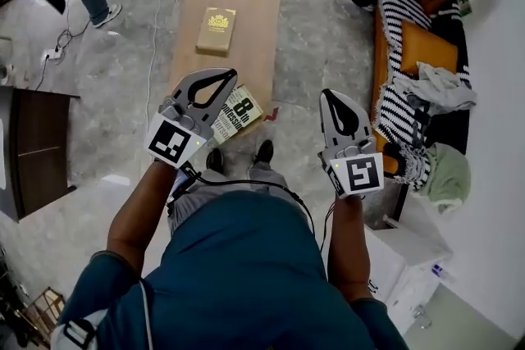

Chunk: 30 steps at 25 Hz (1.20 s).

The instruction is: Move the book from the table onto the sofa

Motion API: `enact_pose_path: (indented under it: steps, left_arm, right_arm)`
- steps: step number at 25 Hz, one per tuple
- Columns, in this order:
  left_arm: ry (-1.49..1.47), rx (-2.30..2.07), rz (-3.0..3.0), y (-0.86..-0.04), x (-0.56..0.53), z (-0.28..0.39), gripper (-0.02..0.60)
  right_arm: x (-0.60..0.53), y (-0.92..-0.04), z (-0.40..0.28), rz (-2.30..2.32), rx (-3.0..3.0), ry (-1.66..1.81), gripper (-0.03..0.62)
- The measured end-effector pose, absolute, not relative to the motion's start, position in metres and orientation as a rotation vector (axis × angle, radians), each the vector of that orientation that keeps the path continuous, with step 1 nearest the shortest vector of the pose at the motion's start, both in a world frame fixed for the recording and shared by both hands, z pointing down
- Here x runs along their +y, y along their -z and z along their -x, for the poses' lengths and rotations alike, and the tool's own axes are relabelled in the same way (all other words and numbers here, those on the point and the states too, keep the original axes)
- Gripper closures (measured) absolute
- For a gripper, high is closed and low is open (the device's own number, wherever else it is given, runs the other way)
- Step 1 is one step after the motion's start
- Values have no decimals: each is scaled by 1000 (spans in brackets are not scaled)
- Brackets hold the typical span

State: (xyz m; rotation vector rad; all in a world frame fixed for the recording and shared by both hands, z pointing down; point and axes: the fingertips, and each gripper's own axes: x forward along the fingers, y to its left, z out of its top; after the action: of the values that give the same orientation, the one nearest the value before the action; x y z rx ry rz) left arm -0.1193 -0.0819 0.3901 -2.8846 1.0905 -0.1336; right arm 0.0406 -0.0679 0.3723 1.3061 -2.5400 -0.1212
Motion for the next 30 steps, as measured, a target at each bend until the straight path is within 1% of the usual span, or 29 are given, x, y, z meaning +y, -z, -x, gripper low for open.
enact_pose_path:
  steps: [9, 14, 18, 22, 26, 30]
  left_arm:
    - [181, 1416, 2807, -408, -107, 107, 578]
    - [226, 1553, 2771, -432, -112, 110, 578]
    - [261, 1626, 2762, -455, -110, 121, 578]
    - [278, 1737, 2791, -493, -112, 144, 578]
    - [332, 1849, 2820, -544, -119, 174, 577]
    - [319, 2015, 2869, -602, -120, 199, 577]
  right_arm:
    - [-123, -400, -55, -1066, -2688, 68, 580]
    - [-144, -428, -49, -958, -2716, 26, 580]
    - [-150, -452, -32, -877, -2733, -18, 580]
    - [-163, -479, -10, -827, -2729, -55, 580]
    - [-177, -517, 14, -795, -2713, -98, 579]
    - [-190, -558, 32, -759, -2694, -162, 579]
